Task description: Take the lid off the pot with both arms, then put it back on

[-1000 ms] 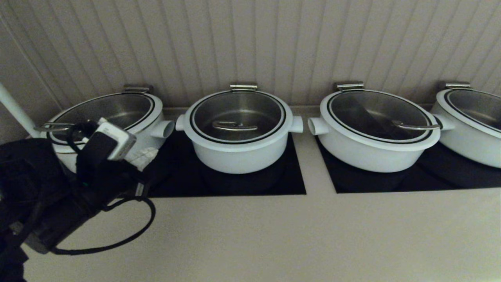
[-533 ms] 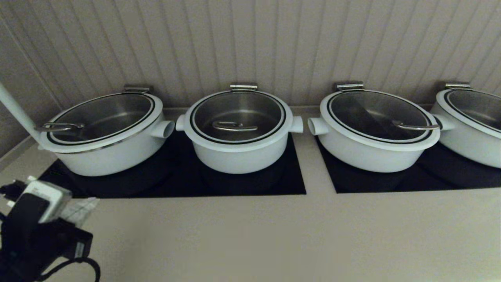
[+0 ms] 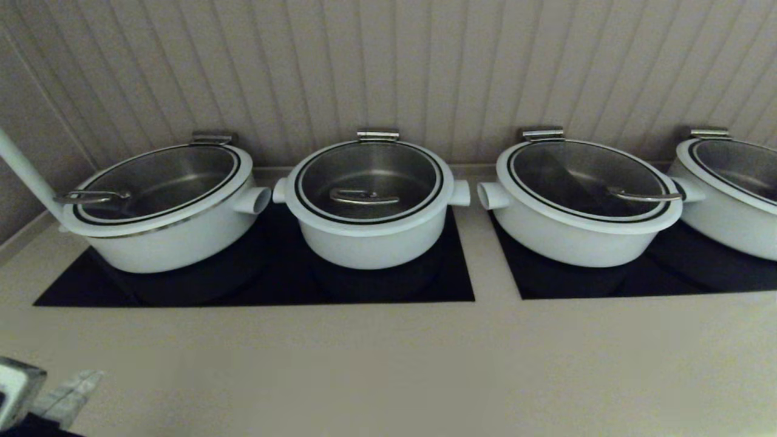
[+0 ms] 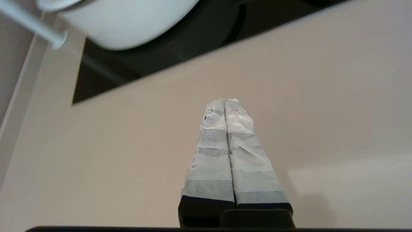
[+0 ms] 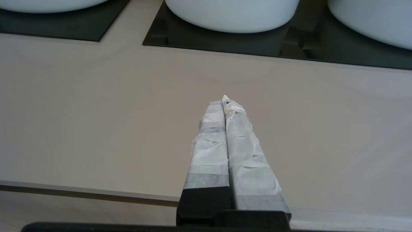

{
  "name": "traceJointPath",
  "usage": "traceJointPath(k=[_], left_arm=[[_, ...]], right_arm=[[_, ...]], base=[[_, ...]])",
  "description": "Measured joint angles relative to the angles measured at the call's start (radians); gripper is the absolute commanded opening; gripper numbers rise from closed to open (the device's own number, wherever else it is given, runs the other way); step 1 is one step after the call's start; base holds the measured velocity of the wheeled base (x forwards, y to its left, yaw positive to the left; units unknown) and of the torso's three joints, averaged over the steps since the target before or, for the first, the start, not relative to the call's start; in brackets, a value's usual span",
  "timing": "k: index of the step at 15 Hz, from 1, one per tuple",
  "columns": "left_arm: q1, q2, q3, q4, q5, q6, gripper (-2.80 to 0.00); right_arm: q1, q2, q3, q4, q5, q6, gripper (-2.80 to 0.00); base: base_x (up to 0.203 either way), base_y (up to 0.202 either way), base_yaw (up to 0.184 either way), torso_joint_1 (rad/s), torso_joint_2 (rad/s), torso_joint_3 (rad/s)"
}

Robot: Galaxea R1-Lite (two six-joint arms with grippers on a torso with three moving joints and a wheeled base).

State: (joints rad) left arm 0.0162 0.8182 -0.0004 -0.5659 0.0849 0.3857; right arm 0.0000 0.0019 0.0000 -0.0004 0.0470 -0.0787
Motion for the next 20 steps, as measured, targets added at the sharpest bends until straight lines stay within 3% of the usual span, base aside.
traceJointPath(k=[5,8,14,16,20], left_arm=[[0.0,-0.355,0.0,0.338,0.023,-0.008,-2.8],[0.0,-0.528,-0.011,0.491,-0.022,-0.042,-2.8],[-0.007,-0.733,-0.001,0.508,-0.098,-0.143,-2.8],[-0.008,-0.782,0.0,0.565,-0.13,-0.198,-2.8],[-0.009,-0.813,0.0,0.574,-0.13,-0.275,-2.8]], right_arm=[[0.0,0.0,0.0,0.0,0.0,0.0,-2.8],[0.0,0.0,0.0,0.0,0.0,0.0,-2.8],[0.0,0.0,0.0,0.0,0.0,0.0,-2.8],[0.0,0.0,0.0,0.0,0.0,0.0,-2.8],[0.0,0.0,0.0,0.0,0.0,0.0,-2.8]], base=[[0.0,0.0,0.0,0.0,0.0,0.0],[0.0,0.0,0.0,0.0,0.0,0.0],[0.0,0.0,0.0,0.0,0.0,0.0],[0.0,0.0,0.0,0.0,0.0,0.0],[0.0,0.0,0.0,0.0,0.0,0.0]])
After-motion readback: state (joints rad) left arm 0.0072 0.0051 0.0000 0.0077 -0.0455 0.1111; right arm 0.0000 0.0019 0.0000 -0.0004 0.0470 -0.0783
